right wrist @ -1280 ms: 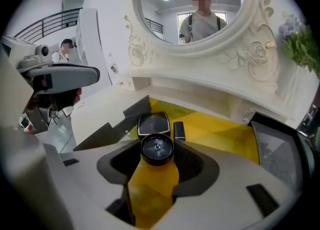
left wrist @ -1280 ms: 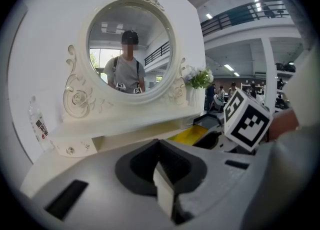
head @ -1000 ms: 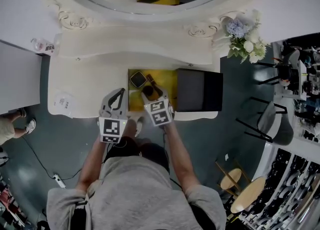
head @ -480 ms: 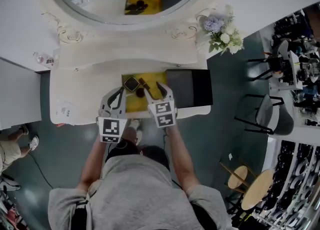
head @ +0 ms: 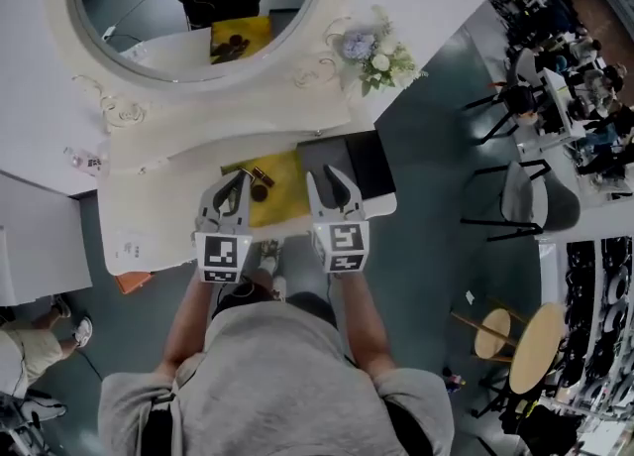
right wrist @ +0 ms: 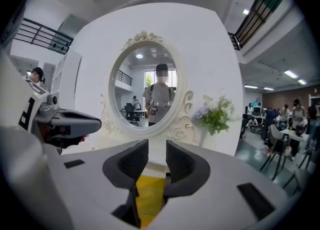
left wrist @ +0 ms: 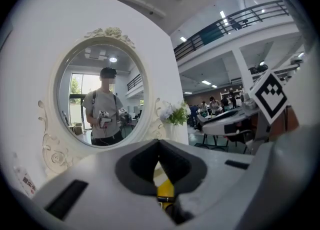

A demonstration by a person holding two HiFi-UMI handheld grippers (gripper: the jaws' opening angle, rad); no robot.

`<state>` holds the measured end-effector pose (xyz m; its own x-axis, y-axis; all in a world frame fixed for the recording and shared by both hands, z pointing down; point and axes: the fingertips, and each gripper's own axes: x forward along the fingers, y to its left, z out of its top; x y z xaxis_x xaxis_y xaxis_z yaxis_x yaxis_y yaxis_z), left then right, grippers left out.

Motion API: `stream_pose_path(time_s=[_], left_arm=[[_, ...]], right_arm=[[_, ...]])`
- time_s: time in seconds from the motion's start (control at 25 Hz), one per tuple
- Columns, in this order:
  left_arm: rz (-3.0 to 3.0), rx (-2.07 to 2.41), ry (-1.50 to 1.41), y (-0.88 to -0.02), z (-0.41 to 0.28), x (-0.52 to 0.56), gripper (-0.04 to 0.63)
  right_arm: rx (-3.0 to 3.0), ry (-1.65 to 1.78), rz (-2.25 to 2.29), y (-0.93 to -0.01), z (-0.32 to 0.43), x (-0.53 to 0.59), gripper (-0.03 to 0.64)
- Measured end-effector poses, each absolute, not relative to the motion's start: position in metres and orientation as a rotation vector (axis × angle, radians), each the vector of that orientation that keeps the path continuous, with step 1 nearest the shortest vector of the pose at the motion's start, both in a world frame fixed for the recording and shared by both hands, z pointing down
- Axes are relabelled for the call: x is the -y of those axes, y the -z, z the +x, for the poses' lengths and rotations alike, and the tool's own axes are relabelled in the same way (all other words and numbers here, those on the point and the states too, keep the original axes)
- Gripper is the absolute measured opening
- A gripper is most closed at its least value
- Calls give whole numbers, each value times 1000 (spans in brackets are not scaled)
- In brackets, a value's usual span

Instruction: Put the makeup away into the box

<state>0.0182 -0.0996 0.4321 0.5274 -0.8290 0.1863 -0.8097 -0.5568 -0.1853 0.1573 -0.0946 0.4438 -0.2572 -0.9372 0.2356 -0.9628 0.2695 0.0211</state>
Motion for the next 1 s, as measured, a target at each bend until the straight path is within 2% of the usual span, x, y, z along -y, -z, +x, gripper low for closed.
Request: stream_pose_path(time_s=[0.12, 0.2, 0.6, 1.0], left_arm=[[-2690, -1390, 385, -427, 33, 93, 3], [-2701, -1361, 389, -426, 42, 87, 3], [-2694, -1325, 378, -417, 49, 62, 3], [-2606, -1548, 433, -420, -17, 26, 3]], right_arm=[[2280, -170, 1877, -438, 184, 78, 43], [2256, -172, 1914, -435, 196, 70, 22], [2261, -145, 1928, -424, 199, 44, 17], [2446, -141, 1687, -425, 117, 32, 17]])
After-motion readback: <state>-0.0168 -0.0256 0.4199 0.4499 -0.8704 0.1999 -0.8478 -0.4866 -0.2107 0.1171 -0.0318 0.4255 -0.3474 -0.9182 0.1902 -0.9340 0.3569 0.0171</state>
